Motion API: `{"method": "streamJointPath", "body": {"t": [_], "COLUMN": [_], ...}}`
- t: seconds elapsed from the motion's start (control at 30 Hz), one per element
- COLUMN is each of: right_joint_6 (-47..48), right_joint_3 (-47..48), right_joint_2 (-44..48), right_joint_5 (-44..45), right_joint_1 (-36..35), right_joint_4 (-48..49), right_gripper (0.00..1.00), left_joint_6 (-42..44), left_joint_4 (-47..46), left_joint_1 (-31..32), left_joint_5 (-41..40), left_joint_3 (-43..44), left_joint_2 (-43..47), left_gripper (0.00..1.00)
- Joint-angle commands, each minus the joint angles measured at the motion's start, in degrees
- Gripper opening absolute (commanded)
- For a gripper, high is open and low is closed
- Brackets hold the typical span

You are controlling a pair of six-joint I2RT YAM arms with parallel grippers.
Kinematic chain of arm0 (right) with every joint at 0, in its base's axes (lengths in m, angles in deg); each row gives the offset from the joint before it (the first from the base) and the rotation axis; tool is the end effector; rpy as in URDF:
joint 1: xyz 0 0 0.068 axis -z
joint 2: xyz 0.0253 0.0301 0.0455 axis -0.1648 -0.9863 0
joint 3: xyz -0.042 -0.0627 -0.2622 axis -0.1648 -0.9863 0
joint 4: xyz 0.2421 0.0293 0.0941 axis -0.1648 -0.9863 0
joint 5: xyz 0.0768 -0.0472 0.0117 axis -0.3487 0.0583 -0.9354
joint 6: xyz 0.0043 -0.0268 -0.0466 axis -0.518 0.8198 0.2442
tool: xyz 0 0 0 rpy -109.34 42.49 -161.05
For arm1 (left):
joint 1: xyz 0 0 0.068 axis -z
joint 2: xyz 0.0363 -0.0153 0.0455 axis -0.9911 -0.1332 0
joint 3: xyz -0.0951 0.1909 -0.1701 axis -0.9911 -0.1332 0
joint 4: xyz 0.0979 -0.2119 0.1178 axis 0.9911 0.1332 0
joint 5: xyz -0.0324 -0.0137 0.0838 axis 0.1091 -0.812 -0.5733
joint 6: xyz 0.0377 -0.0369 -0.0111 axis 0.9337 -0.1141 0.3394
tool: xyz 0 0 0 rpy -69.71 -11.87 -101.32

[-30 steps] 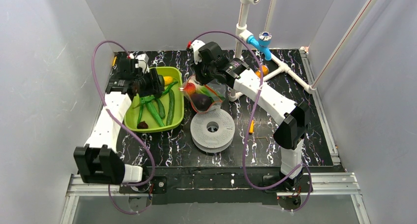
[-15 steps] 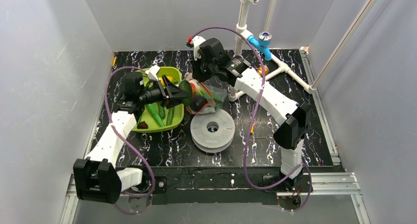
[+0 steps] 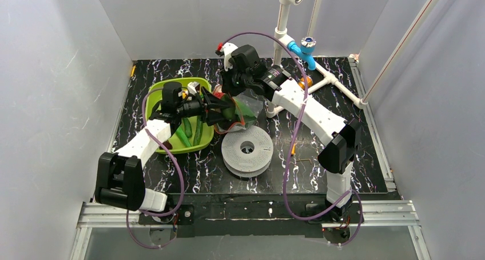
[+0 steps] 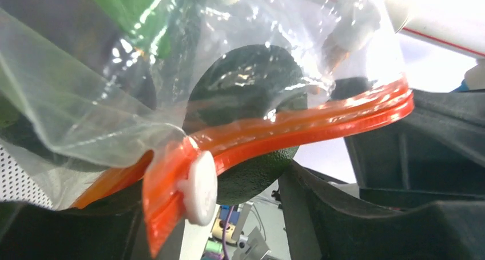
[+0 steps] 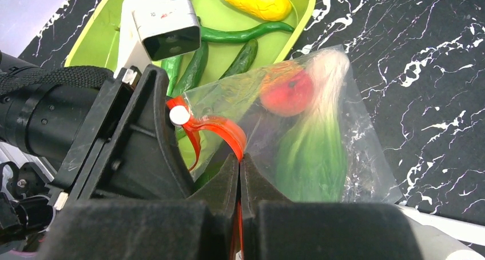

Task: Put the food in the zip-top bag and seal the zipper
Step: Place the fake fruit in the zipper food storage bag.

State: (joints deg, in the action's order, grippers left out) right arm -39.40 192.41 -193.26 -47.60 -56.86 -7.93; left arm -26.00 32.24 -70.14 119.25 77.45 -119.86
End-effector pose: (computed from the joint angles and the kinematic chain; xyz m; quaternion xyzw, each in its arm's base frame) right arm 0.2981 0.3251 0.3982 -0.2903 0.8135 0.2459 0.4399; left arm 0.2937 -0.0929 0.2779 -0.1655 0.7563 -0.6231 0.1111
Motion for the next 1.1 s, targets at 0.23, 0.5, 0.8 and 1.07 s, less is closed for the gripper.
{"method": "streamJointPath", "body": {"t": [0.23,0.5,0.8,1.07], "right_joint_6": [0.2,0.7,2.0,2.1], "right_joint_3": [-0.6,-0.6,-1.5,-1.4], "right_joint_2": [2.4,2.2,2.2,1.5], "right_joint_5": [0.0,0.3,2.4,2.4], "right_joint_1": [-0.6,-0.6,-0.6,-0.6], "right_joint_4": [4.1,4.3,4.6,4.6], "right_gripper": [0.01,0.01,0.01,0.01], "left_joint_6": [1.8,11.9,42.6,54.3], "left_joint_4": [3.2,13.8,38.0,56.4], "left_joint_1": [-0.6,-1.1,-2.7,-2.7], "left_joint_5": [-4.3,-4.8,-13.2,-46.1], "left_joint_3": [3.8,5.3,12.1,18.9], "left_joint_2": [0.2,4.8,14.9,19.9], "left_gripper": [0.71,0.72,0.72,0.73]}}
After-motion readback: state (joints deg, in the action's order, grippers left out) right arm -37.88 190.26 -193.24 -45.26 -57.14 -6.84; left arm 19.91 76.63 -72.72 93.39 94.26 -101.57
